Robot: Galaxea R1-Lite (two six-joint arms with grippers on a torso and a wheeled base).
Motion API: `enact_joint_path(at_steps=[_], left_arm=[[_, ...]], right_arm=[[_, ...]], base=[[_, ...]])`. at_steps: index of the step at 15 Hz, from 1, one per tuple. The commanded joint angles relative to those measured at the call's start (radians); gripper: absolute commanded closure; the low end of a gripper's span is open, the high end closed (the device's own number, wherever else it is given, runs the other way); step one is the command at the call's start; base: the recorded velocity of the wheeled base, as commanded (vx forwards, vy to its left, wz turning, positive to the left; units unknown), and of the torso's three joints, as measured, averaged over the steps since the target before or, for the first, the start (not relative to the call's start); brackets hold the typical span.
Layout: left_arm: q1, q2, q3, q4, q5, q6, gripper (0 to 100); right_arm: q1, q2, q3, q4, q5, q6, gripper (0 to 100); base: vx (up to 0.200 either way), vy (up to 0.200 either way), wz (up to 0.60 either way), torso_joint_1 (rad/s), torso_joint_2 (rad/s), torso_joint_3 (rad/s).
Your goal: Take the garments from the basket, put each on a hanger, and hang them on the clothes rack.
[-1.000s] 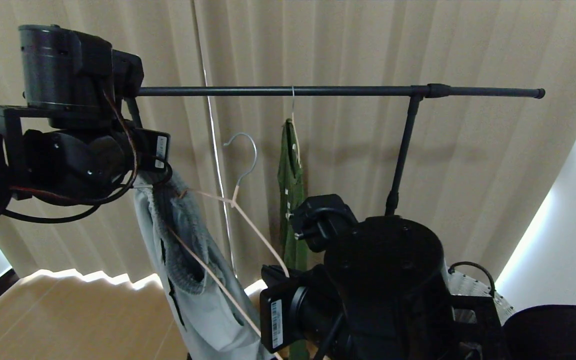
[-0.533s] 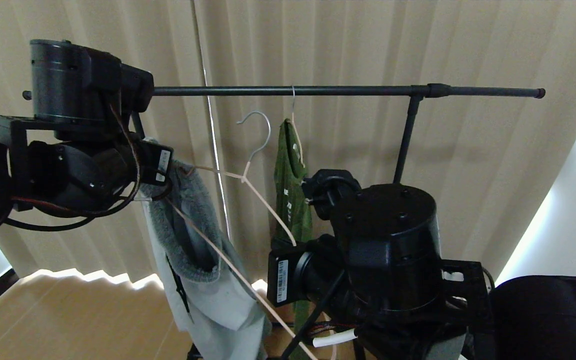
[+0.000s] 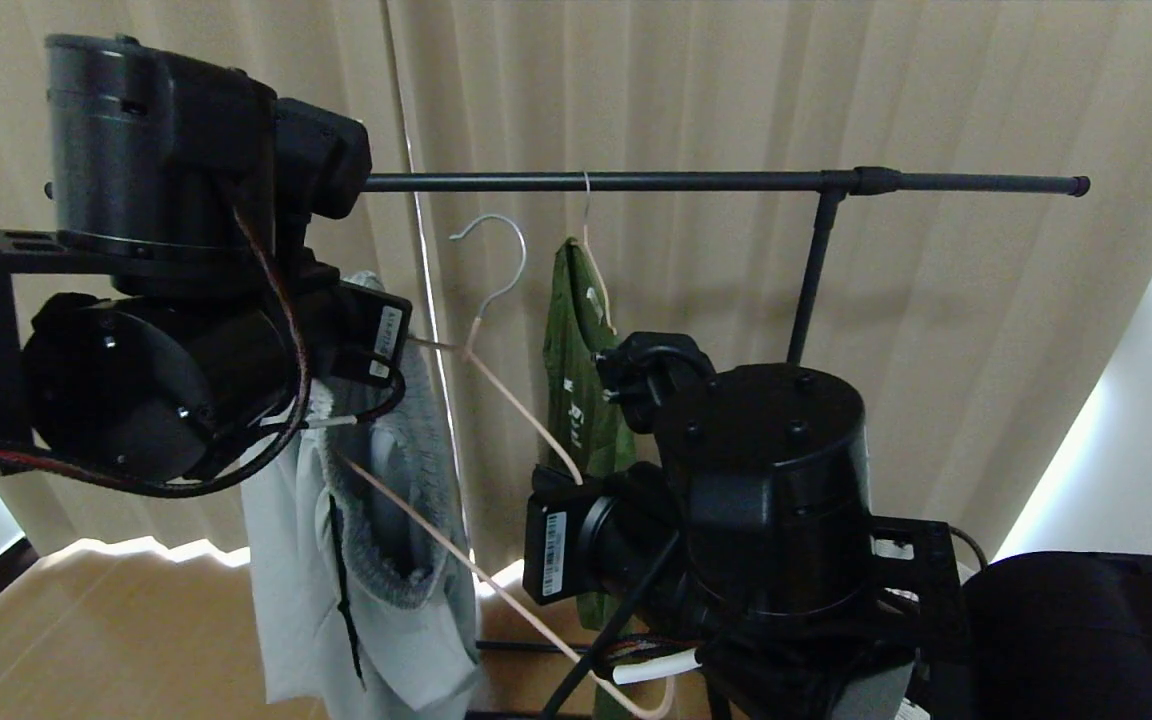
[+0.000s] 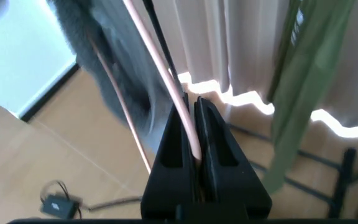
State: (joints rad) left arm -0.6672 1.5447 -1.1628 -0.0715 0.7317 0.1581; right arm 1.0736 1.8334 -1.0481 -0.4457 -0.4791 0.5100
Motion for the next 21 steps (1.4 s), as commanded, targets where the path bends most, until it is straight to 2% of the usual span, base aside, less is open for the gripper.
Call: enact_joint_path(at_steps=[1,5,6,8,11,14,17,18,19,20,21], left_arm=[[-0.043,-0.02,0.0,-0.001,-0.003,-0.005,100],[-0.074,-0.031,-0.002,-0.002,-0.011,-0.025,100],[-0.081,-0.041,-0.003,-0.004,-0.034,-0.025,100],[-0.095,-0.087,0.008,0.001,-0.123,-0.035,100],[-0.087,-0.127,0.048,0.001,-0.169,-0.034,100],[-0.06,-0.19,0.123,0.002,-0.308,-0.017,100],[-0.022,-0.195,0.143,-0.005,-0.339,-0.006,100],[-0.022,-0.196,0.153,-0.007,-0.359,-0.005,100],[-0.022,-0.206,0.166,-0.008,-0.414,-0.005,100],[-0.022,-0.206,0.166,-0.008,-0.414,-0.005,100],[-0.022,-0.229,0.17,-0.01,-0.505,-0.003,100]], right_arm=[[0.0,0.01,0.005,-0.027,0.001,-0.01,100],[-0.024,0.035,0.0,-0.062,0.005,-0.045,100],[-0.031,0.043,-0.003,-0.064,0.005,-0.05,100],[-0.046,0.058,-0.026,-0.062,0.013,-0.051,100],[-0.09,0.064,-0.026,-0.064,0.024,-0.087,100],[-0.139,0.041,-0.026,-0.062,0.027,-0.114,100],[-0.185,0.017,-0.029,-0.064,0.027,-0.142,100],[-0.195,0.015,-0.035,-0.062,0.027,-0.143,100],[-0.204,0.017,-0.05,-0.06,0.027,-0.146,100],[-0.204,0.017,-0.05,-0.06,0.027,-0.146,100],[-0.222,0.017,-0.069,-0.059,0.027,-0.154,100]], base=[[0.0,0.0,0.0,0.0,0.0,0.0],[0.0,0.0,0.0,0.0,0.0,0.0],[0.0,0.0,0.0,0.0,0.0,0.0],[0.0,0.0,0.0,0.0,0.0,0.0],[0.0,0.0,0.0,0.0,0.0,0.0],[0.0,0.0,0.0,0.0,0.0,0.0],[0.0,0.0,0.0,0.0,0.0,0.0],[0.0,0.0,0.0,0.0,0.0,0.0],[0.0,0.0,0.0,0.0,0.0,0.0],[0.0,0.0,0.0,0.0,0.0,0.0],[0.0,0.0,0.0,0.0,0.0,0.0]])
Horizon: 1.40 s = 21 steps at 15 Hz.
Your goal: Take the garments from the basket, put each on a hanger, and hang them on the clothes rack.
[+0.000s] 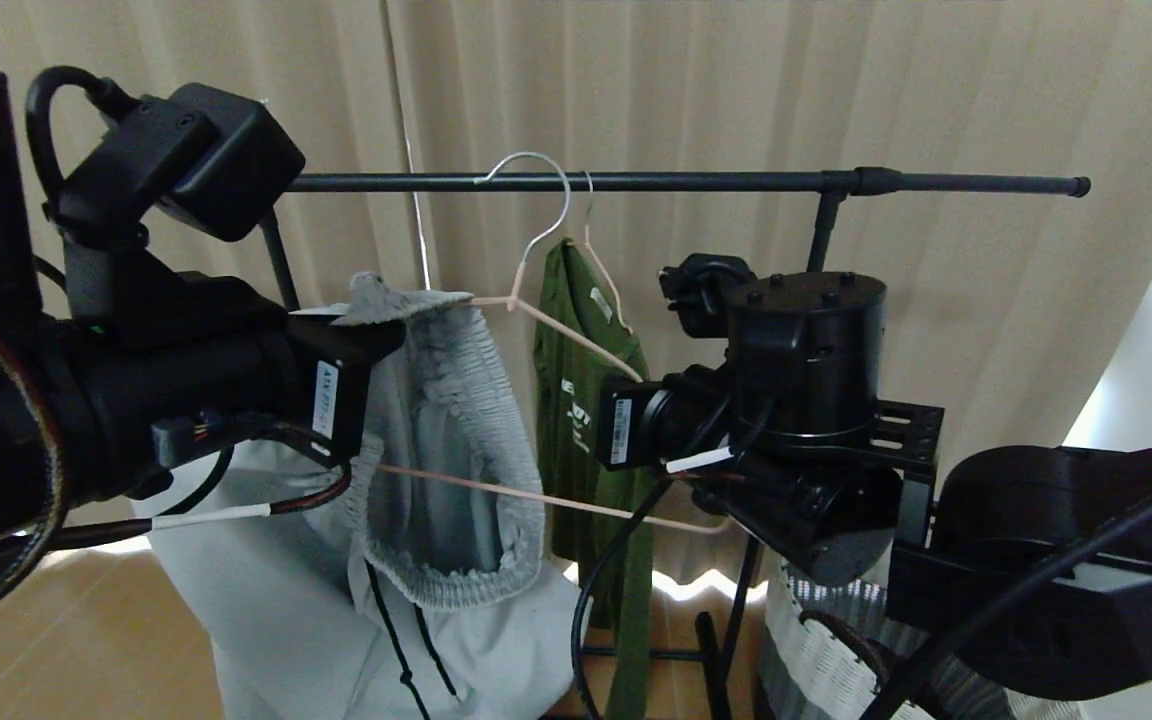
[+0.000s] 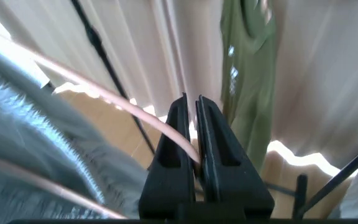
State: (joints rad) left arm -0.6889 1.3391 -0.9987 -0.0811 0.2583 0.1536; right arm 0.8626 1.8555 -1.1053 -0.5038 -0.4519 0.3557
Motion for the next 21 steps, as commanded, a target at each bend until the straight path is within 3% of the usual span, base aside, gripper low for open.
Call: enact_joint_path(at_steps=[1,4,8,11,14,19,21], left_arm=[[0.0,-0.031,0.012,0.0,-0.065,0.001,100],[0.0,-0.021,0.06,-0.049,-0.116,0.001,100],[0.055,0.032,0.081,-0.14,-0.113,0.004,100],[0.086,0.049,0.075,-0.144,-0.114,0.001,100],[0.088,0.084,0.071,-0.213,-0.117,0.001,100],[0.049,0.083,0.071,-0.22,-0.126,0.001,100],[0.049,0.077,0.084,-0.22,-0.232,0.0,100]], right_arm=[[-0.017,-0.004,-0.016,-0.004,-0.001,-0.006,100],[-0.014,-0.009,-0.044,-0.002,-0.001,-0.008,100],[0.036,-0.029,-0.045,0.004,-0.001,-0.008,100],[0.107,-0.065,-0.024,0.016,0.006,-0.006,100],[0.191,-0.052,-0.014,0.042,0.024,-0.001,100],[0.136,0.021,-0.054,0.042,0.025,0.0,100],[0.115,0.034,-0.059,0.041,0.025,0.002,100]], base=[[0.0,0.0,0.0,0.0,0.0,0.0],[0.0,0.0,0.0,0.0,0.0,0.0],[0.0,0.0,0.0,0.0,0.0,0.0],[0.0,0.0,0.0,0.0,0.0,0.0],[0.0,0.0,0.0,0.0,0.0,0.0],[0.0,0.0,0.0,0.0,0.0,0.0],[0.0,0.0,0.0,0.0,0.0,0.0]])
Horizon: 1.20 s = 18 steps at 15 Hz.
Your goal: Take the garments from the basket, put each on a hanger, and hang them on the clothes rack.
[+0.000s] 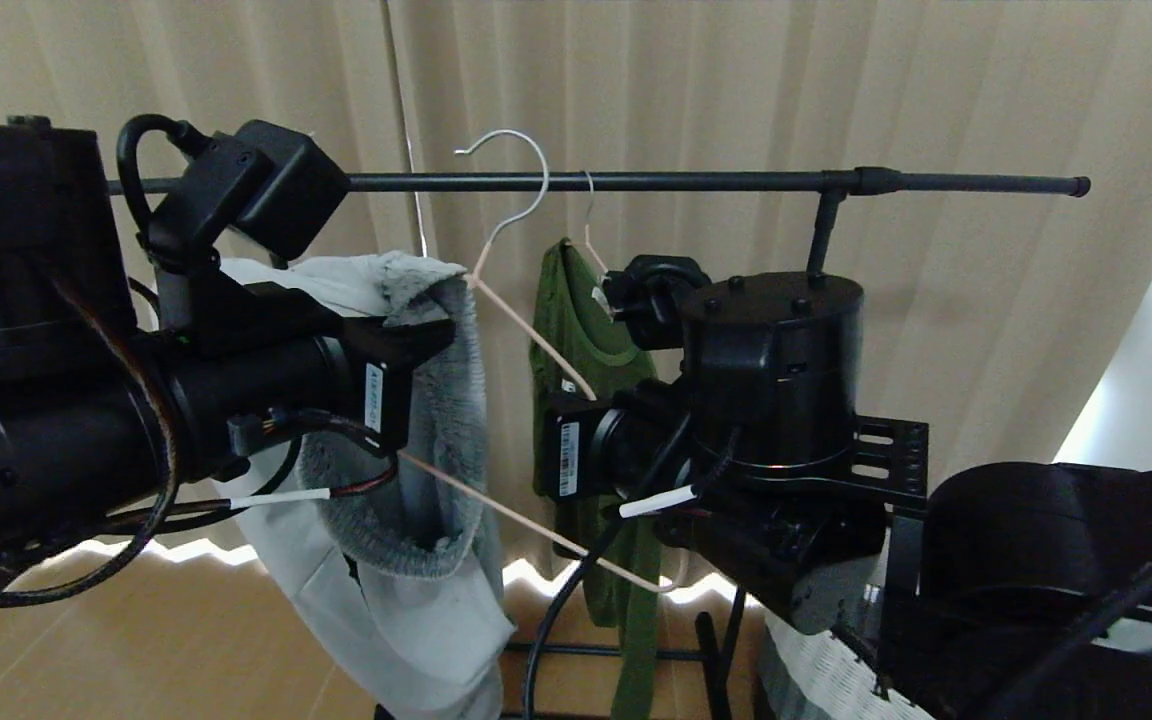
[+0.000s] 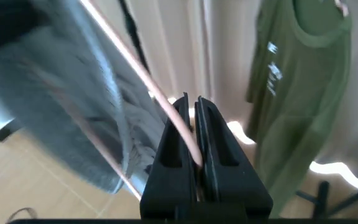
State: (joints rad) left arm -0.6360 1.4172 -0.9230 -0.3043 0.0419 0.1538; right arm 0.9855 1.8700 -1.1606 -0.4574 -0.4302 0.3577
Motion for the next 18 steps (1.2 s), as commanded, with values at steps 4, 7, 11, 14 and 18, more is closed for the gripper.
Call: enact_joint_path(at_steps=[4,7,11,14,18], left_arm=[[0.004,-0.011,0.061,0.005,-0.097,0.003,100],[0.027,0.005,0.081,0.004,-0.096,0.006,100],[0.052,0.022,0.079,0.004,-0.096,0.004,100],[0.05,0.009,0.082,0.004,-0.096,0.004,0],[0.05,-0.017,0.09,0.004,-0.102,0.01,0]], right_arm=[[-0.05,0.017,-0.027,-0.006,0.005,0.001,100],[-0.053,-0.012,-0.027,-0.006,0.005,0.001,100],[-0.041,-0.034,-0.019,-0.003,0.004,-0.002,100],[-0.041,-0.026,-0.021,-0.007,0.002,-0.003,100],[-0.047,-0.022,-0.024,-0.01,0.001,-0.008,100]], base=[[0.0,0.0,0.0,0.0,0.0,0.0],[0.0,0.0,0.0,0.0,0.0,0.0],[0.0,0.0,0.0,0.0,0.0,0.0],[0.0,0.0,0.0,0.0,0.0,0.0],[0.0,0.0,0.0,0.0,0.0,0.0]])
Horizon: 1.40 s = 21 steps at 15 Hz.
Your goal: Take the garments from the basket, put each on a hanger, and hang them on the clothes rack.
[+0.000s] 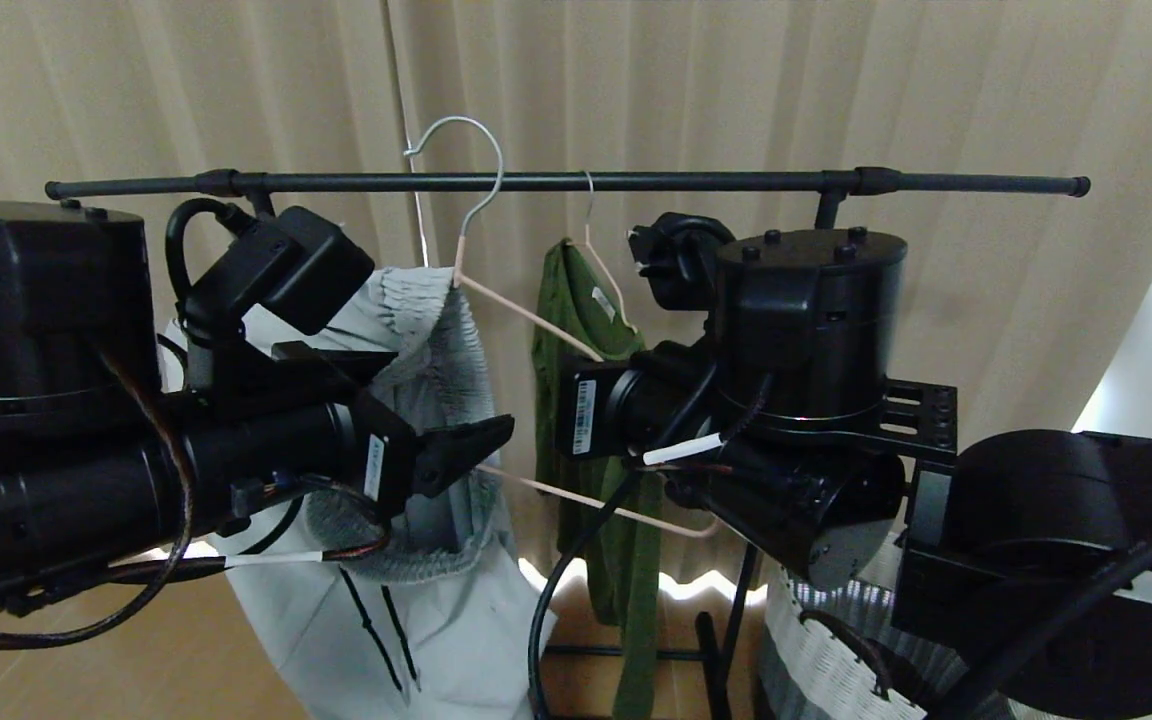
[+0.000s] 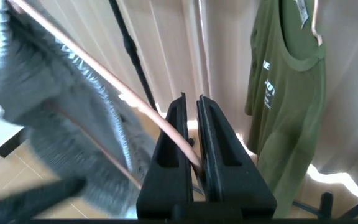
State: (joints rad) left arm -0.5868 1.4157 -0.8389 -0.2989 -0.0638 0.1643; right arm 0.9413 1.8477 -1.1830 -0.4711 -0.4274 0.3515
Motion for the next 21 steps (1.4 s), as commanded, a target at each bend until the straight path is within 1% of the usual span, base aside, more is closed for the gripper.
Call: enact_joint_path(at_steps=[1,5,8,10,11,12,14,15,18,19,21], left_arm=[[-0.002,-0.024,0.011,-0.003,0.001,0.001,0],[-0.002,-0.063,0.031,-0.003,-0.001,0.009,0],[-0.004,-0.132,0.073,-0.005,-0.044,0.024,0],[-0.004,-0.179,0.093,-0.005,-0.047,0.046,0],[-0.004,-0.179,0.093,-0.005,-0.047,0.046,0],[-0.004,-0.225,0.112,-0.005,-0.047,0.066,0],[-0.004,-0.25,0.118,-0.005,-0.048,0.083,0],[-0.004,-0.274,0.124,-0.005,-0.047,0.11,0],[-0.002,-0.294,0.118,-0.005,-0.047,0.126,0],[0.002,-0.293,0.103,-0.003,-0.047,0.153,0],[0.021,-0.274,0.103,0.001,-0.048,0.213,0]], right_arm=[[-0.018,0.001,-0.001,0.002,-0.002,-0.002,100],[-0.062,-0.002,0.002,0.0,-0.004,-0.002,100],[-0.085,-0.007,0.005,0.006,-0.005,-0.003,100],[-0.104,-0.018,0.028,0.006,-0.007,-0.005,100],[-0.104,-0.018,0.028,0.006,-0.007,-0.005,100],[-0.116,-0.047,0.069,-0.008,-0.005,-0.037,100],[-0.133,-0.067,0.094,-0.008,-0.007,-0.04,100],[-0.142,-0.099,0.134,-0.008,-0.007,-0.042,100],[-0.144,-0.134,0.178,-0.009,-0.008,-0.04,100],[-0.144,-0.179,0.229,-0.009,-0.01,-0.04,100],[-0.136,-0.243,0.293,-0.014,-0.008,-0.042,100]], base=[[0.0,0.0,0.0,0.0,0.0,0.0],[0.0,0.0,0.0,0.0,0.0,0.0],[0.0,0.0,0.0,0.0,0.0,0.0],[0.0,0.0,0.0,0.0,0.0,0.0],[0.0,0.0,0.0,0.0,0.0,0.0],[0.0,0.0,0.0,0.0,0.0,0.0],[0.0,0.0,0.0,0.0,0.0,0.0],[0.0,0.0,0.0,0.0,0.0,0.0],[0.0,0.0,0.0,0.0,0.0,0.0],[0.0,0.0,0.0,0.0,0.0,0.0],[0.0,0.0,0.0,0.0,0.0,0.0]])
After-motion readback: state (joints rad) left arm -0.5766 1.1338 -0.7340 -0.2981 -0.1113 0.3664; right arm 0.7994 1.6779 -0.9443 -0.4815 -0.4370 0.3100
